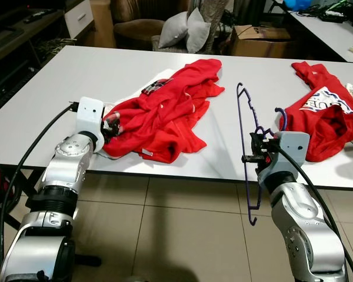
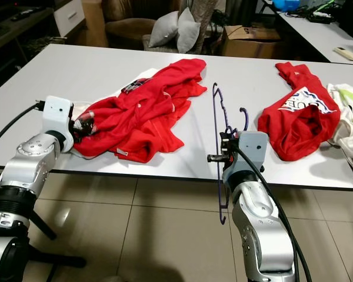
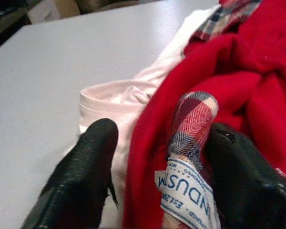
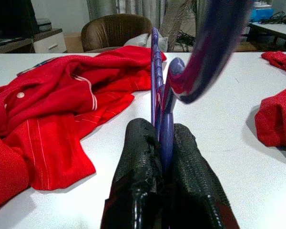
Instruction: Hang hanger
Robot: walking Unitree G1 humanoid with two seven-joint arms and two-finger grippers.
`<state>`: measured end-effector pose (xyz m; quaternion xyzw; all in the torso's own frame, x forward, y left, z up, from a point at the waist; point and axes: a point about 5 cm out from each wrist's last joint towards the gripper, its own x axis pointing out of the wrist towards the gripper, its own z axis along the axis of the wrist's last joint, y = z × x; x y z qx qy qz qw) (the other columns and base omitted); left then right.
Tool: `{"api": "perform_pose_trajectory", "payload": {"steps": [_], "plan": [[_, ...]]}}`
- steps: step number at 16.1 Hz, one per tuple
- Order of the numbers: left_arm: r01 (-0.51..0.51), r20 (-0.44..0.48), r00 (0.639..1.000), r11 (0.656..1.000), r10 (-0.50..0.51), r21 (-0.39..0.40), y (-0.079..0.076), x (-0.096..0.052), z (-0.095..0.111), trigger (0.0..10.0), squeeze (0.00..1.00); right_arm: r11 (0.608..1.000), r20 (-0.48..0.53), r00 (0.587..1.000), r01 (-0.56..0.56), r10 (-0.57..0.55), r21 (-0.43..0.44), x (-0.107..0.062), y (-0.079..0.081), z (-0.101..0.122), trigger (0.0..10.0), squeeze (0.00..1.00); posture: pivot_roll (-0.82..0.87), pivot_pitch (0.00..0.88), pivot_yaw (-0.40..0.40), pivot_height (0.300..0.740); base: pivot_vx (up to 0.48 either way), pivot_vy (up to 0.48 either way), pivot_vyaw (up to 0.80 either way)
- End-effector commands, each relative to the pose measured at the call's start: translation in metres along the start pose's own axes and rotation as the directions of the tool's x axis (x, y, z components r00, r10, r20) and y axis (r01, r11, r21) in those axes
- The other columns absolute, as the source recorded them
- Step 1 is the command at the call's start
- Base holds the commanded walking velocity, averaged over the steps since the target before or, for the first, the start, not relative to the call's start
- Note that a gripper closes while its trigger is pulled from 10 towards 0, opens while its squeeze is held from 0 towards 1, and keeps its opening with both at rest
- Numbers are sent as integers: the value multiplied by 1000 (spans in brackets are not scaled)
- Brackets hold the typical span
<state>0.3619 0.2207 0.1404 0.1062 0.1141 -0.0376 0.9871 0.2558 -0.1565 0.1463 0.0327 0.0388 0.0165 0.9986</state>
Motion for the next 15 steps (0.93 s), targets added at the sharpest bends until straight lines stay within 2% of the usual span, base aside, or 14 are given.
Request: {"api": "perform_pose_trajectory", "payload": {"steps": [1,4,7,9,10,11,12,13,15], "plan": [[-3,35,999,1000,2,13,1,2,9,0,0,1000,11,1000,15,-15,-13,-1,-3,0,10000,0,35,0,16,740,0,0,0],[13,77,997,1000,-14,11,0,2,10,0,0,1000,1,1000,14,-14,-24,-4,-2,-3,10000,0,29,0,11,740,0,0,0],[23,163,986,1000,-20,-14,0,1,22,0,0,999,-5,1000,17,-17,-29,-5,-2,-4,10000,0,26,0,7,740,0,0,0],[3,359,933,999,-19,45,1,0,60,0,0,998,-4,999,51,-51,-22,-2,-8,-4,10000,0,29,0,0,740,0,0,0],[-4,387,922,998,-19,57,1,0,65,0,0,998,-3,998,56,-56,-20,-2,-9,-4,10000,0,28,0,2,740,0,0,0],[-23,505,862,991,-48,133,1,-4,95,0,0,996,13,996,91,-91,-5,-2,-14,-1,10000,0,30,0,6,740,0,0,0],[-28,547,834,986,-68,165,1,-6,107,0,0,994,19,994,107,-107,1,-2,-16,0,10000,0,32,0,7,740,0,0,0],[-33,633,765,975,-118,222,-2,-12,137,0,0,991,19,991,133,-134,15,-3,-20,-1,10000,0,36,0,15,740,0,0,0],[-6,670,725,971,-161,239,-4,-17,156,0,0,990,16,990,140,-140,19,-5,-20,-2,10000,0,35,0,22,740,0,0,0]]}}
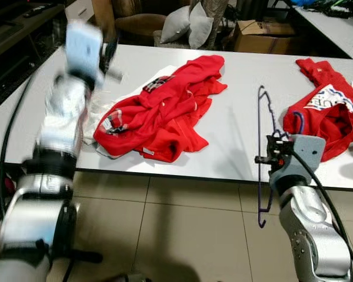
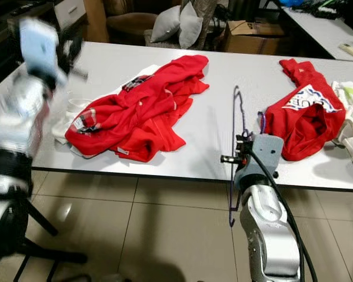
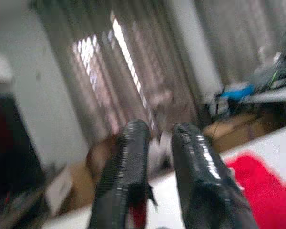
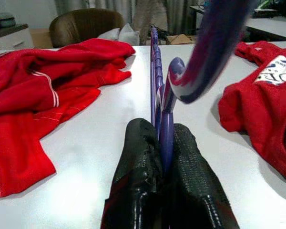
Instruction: Hang hanger
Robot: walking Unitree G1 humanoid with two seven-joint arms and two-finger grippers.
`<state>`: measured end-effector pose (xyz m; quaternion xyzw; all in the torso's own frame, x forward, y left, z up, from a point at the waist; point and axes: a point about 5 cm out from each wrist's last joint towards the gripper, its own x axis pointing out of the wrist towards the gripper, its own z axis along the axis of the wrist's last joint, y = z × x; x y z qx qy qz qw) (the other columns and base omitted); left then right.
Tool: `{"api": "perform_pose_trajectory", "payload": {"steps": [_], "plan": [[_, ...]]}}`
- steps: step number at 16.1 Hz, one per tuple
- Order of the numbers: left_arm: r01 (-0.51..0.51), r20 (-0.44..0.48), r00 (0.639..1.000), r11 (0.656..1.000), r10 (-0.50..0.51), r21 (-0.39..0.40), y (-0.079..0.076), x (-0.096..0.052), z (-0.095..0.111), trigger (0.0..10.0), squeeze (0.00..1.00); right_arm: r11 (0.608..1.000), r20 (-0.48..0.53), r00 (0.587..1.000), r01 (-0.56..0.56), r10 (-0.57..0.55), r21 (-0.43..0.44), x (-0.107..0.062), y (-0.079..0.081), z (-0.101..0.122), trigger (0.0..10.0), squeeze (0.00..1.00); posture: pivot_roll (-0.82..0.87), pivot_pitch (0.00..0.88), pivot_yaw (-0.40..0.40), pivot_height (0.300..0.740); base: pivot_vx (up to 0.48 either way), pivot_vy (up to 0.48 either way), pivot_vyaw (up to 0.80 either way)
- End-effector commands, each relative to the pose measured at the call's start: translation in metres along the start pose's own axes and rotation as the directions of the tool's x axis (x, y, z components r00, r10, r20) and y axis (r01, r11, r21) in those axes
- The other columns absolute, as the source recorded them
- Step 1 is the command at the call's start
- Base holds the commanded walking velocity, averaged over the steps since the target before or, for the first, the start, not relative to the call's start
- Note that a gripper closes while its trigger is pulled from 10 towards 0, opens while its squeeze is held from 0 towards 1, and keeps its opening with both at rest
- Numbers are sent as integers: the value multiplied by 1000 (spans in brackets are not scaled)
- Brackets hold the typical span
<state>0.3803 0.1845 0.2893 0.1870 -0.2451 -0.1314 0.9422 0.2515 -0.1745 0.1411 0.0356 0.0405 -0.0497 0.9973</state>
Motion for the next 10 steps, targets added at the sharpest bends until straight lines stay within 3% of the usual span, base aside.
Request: {"api": "perform_pose_trajectory", "payload": {"steps": [1,2,3,4,5,8,10], "plan": [[138,-148,980,990,-133,23,-13,-4,-20,0,0,1000,18,1000,0,0,13,-3,2,2,10000,0,29,0,36,740,0,0,0],[145,-216,968,988,-130,52,-15,-10,-32,5451,0,1000,20,1000,-3,3,20,-4,4,1,10000,0,24,0,37,740,0,0,0],[97,-302,949,995,-89,13,-11,-19,-51,10000,0,1000,16,1000,-8,8,25,-4,6,1,10000,0,18,0,36,740,0,0,0],[72,-350,935,997,-59,23,-7,-25,-60,10000,0,1000,14,1000,-14,14,24,-4,8,0,10000,0,17,0,35,740,0,0,0],[44,-453,891,996,-2,84,4,-40,-80,10000,1000,999,11,999,-43,43,17,-3,12,1,10000,0,16,0,37,740,0,0,0],[55,-553,833,991,20,118,13,-56,-94,10000,1000,998,10,998,-57,57,4,-3,13,1,10000,0,22,0,35,740,0,0,0],[124,-686,728,981,10,146,14,-79,-113,10000,1000,999,6,999,-49,49,10,-2,10,0,10000,0,34,0,30,740,0,0,0]]}}
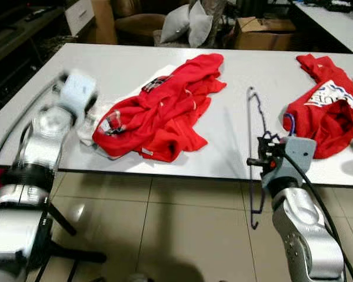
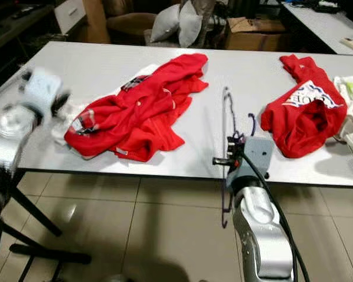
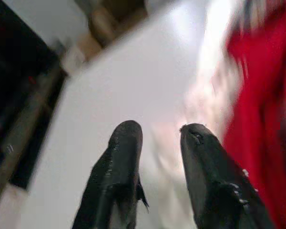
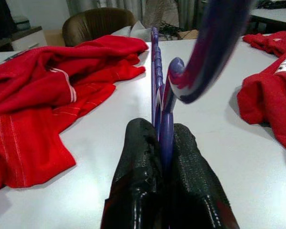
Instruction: Hang hanger
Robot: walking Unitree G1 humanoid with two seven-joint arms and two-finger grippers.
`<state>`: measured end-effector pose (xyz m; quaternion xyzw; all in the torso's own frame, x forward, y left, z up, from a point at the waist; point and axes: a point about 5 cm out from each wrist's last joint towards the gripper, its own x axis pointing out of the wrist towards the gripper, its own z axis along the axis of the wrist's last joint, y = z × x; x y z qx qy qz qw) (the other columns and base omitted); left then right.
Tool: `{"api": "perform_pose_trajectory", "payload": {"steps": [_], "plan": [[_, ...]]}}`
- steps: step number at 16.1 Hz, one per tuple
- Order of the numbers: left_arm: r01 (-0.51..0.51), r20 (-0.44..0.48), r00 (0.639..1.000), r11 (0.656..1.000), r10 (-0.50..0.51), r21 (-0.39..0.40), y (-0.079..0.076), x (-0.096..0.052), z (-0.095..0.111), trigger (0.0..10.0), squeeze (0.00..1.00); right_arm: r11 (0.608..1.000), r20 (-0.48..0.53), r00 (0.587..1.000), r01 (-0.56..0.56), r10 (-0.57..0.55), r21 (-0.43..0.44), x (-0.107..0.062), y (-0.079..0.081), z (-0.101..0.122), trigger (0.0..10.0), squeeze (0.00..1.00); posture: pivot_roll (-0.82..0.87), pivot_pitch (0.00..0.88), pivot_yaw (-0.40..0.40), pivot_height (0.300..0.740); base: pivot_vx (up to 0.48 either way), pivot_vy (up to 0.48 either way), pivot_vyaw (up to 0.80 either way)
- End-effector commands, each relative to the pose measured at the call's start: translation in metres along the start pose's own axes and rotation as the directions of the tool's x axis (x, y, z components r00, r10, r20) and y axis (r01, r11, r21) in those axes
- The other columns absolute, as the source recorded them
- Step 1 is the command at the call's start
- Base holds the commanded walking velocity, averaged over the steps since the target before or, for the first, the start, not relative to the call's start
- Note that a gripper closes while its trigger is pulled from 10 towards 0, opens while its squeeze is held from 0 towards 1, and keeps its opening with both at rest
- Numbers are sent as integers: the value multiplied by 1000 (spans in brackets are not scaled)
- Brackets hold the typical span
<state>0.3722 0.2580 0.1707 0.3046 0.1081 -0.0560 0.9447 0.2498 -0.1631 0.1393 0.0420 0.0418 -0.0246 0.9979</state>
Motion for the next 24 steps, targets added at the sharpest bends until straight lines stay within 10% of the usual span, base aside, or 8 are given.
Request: {"api": "perform_pose_trajectory", "payload": {"steps": [1,4,8,11,15,20,21,24], "plan": [[60,-61,996,998,-59,23,-7,0,-7,10000,1000,1000,10,1000,0,0,-1,1,0,3,10000,0,34,0,30,740,0,0,0],[322,-173,930,946,-323,-35,-56,-3,-28,10000,1000,1000,10,1000,-4,4,1,-1,2,3,10000,0,19,0,34,740,0,0,0],[496,30,863,835,-504,-238,-126,6,12,10000,1000,1000,22,1000,4,-4,-8,-1,-1,7,10000,0,-2,0,30,740,0,0,0],[585,144,810,773,-568,-246,-174,9,45,10000,1000,1000,29,999,20,-19,-18,-1,-7,9,10000,0,-14,0,34,740,0,0,0],[523,194,850,829,-490,-198,-156,12,56,10000,1000,998,35,998,55,-54,-26,-7,-16,11,10000,0,-39,0,51,740,0,0,0],[682,410,723,669,-556,-295,-114,-3,76,10000,1000,995,58,994,93,-90,-38,-17,-46,20,10000,0,-55,4,33,740,0,0,0],[537,353,837,749,-418,-387,-108,17,82,10000,1000,988,55,989,140,-137,-58,-21,-65,23,10000,0,-62,9,26,740,0,0,0],[449,319,890,745,-326,-492,-117,29,89,10000,1000,986,50,989,146,-142,-77,-26,-70,25,10000,0,-100,32,24,740,0,0,0]]}}
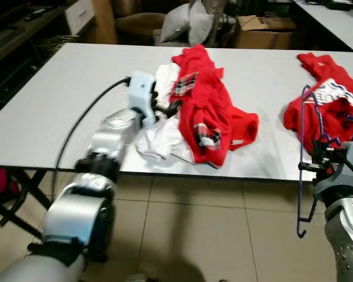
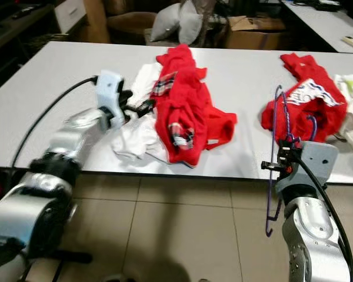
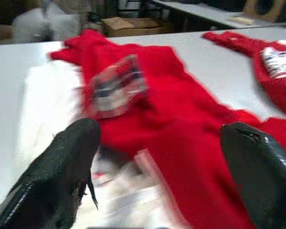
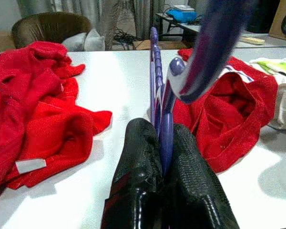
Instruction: Hang hanger
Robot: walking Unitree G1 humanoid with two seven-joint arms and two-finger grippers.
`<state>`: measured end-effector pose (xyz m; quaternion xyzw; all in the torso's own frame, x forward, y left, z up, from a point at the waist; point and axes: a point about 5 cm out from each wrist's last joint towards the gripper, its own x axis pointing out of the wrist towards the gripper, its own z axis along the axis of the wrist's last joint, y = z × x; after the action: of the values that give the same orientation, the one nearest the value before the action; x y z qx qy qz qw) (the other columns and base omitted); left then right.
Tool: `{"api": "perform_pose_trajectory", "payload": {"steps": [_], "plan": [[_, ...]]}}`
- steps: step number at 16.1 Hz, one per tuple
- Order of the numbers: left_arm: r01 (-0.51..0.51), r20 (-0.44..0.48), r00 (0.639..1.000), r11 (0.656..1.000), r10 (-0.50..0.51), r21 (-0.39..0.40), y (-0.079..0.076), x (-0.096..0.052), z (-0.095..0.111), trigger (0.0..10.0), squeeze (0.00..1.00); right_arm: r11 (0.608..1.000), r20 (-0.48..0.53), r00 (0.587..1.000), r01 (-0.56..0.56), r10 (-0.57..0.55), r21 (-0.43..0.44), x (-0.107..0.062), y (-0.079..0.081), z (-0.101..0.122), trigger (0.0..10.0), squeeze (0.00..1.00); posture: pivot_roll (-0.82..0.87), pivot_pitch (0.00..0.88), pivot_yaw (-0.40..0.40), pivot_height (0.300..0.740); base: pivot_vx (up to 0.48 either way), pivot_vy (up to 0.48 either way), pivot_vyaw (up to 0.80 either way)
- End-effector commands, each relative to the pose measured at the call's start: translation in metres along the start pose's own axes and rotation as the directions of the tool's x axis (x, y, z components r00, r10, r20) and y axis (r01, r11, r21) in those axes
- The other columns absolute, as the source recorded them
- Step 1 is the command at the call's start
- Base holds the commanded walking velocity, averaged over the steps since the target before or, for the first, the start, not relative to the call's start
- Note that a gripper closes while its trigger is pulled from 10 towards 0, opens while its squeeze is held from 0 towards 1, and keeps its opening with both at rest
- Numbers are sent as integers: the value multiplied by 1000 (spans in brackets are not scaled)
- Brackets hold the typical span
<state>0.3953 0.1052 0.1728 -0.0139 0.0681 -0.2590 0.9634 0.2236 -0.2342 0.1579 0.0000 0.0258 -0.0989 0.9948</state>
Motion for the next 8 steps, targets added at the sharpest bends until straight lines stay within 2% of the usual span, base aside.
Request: {"api": "perform_pose_trajectory", "payload": {"steps": [1,2,3,4,8], "plan": [[-59,-23,998,998,58,-32,3,1,-8,10000,1000,1000,2,1000,-6,6,-9,-6,-1,3,10000,0,-132,49,29,740,0,0,0],[-83,-9,997,993,82,-87,1,4,-10,10000,1000,1000,-4,1000,-9,9,-14,-11,-1,4,10000,0,-158,59,32,740,0,0,0],[-82,-3,997,991,82,-108,0,5,-10,10000,1000,1000,-7,1000,-10,10,-17,-13,-2,4,10000,0,-158,59,32,740,0,0,0],[-63,-3,998,988,63,-144,-7,9,-12,10000,0,1000,-16,1000,-9,9,-17,-19,-3,4,10000,0,-182,65,34,740,0,0,0],[-66,-19,998,987,64,-145,-13,12,-18,10000,0,1000,-26,1000,-15,15,-10,-26,1,5,10000,0,-203,68,35,740,0,0,0]]}}
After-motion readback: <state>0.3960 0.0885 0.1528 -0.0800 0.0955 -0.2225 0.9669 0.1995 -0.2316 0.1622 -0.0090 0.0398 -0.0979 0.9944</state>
